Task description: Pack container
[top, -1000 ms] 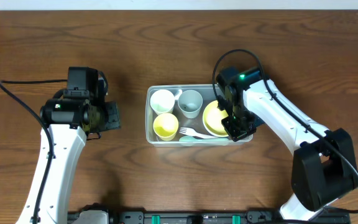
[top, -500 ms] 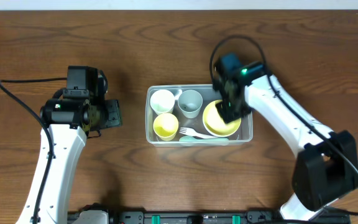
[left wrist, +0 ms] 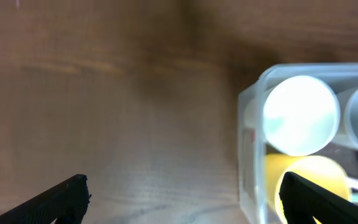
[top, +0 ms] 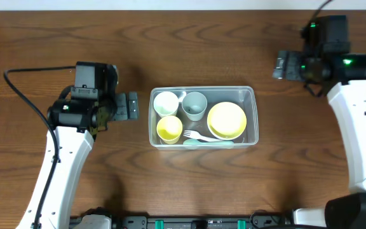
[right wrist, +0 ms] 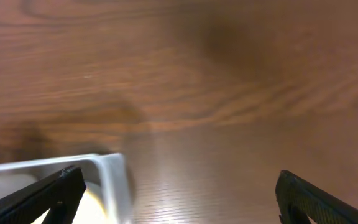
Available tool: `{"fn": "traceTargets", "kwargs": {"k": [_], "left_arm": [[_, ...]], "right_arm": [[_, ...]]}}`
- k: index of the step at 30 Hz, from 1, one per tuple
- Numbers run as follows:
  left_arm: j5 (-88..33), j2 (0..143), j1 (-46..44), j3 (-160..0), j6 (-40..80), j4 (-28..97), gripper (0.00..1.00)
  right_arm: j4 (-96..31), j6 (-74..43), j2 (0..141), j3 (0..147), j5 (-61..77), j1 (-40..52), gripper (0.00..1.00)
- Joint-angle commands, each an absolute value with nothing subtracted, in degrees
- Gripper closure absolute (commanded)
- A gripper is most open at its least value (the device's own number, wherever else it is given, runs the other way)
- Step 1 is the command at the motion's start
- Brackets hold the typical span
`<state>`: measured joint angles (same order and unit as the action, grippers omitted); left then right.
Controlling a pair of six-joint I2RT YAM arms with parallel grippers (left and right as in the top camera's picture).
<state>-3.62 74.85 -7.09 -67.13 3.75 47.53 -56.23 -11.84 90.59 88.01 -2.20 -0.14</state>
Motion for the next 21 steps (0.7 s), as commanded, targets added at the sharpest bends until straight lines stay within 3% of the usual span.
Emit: {"fn": "traceTargets", "kwargs": {"k": [1, 10, 21], "left_arm": [[-2.55, 76.95, -8.62, -71.70, 1.89, 47.48, 0.02], [-2.55, 81.87, -10.07, -75.64, 1.96, 49.91, 0.02], [-2.61, 78.06, -10.07, -75.68, 2.92, 49.67, 0.02]], "right_arm": [[-56.23, -13.26, 90.65, 88.18, -2.39, -3.51, 0.01], [-55.35, -12.75, 90.50, 88.18, -3.09, -6.59, 0.01], [-56.21, -10.70, 85.86, 88.18, -3.09, -6.57, 0.01]]}}
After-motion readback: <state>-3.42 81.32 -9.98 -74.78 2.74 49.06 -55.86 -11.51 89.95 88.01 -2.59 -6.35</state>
